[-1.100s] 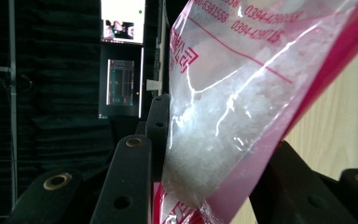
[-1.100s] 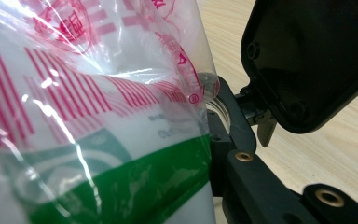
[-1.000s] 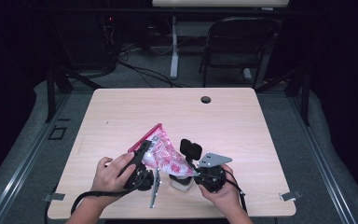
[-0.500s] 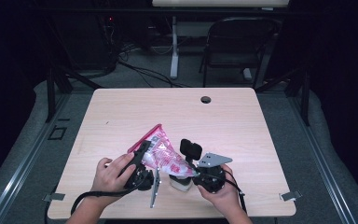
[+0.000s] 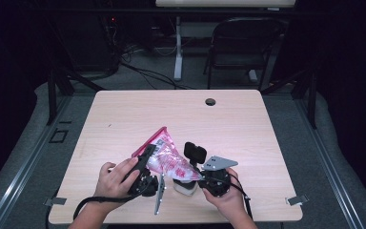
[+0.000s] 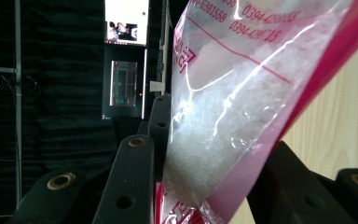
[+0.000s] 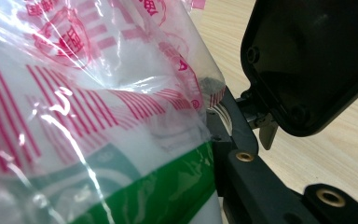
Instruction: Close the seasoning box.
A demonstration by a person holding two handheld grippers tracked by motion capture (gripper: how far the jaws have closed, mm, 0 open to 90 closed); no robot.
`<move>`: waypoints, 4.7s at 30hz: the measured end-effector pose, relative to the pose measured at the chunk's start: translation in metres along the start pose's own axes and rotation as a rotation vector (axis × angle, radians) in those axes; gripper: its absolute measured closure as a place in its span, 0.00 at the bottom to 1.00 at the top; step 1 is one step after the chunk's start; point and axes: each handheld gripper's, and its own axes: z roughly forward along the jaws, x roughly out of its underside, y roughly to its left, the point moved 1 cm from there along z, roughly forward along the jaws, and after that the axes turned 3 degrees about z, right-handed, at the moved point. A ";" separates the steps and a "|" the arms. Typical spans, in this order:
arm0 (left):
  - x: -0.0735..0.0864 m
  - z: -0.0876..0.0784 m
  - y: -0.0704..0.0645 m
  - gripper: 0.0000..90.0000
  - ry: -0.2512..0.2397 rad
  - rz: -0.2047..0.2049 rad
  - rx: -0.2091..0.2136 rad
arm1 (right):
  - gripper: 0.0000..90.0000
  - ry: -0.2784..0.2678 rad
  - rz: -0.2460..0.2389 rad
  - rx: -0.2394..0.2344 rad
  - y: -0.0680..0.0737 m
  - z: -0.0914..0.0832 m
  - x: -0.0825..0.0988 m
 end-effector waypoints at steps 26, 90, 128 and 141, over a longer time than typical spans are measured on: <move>-0.003 -0.003 0.000 0.79 -0.007 0.016 -0.003 | 1.00 0.021 0.009 0.039 0.000 0.002 0.000; -0.003 -0.008 0.008 0.80 0.005 0.080 0.013 | 1.00 0.042 0.007 0.020 0.001 0.003 -0.001; 0.002 -0.010 0.010 0.80 0.001 0.045 0.017 | 1.00 0.053 -0.001 0.000 0.005 0.005 -0.002; 0.002 -0.010 0.010 0.80 0.004 0.044 0.020 | 1.00 0.054 -0.001 -0.001 0.005 0.006 -0.002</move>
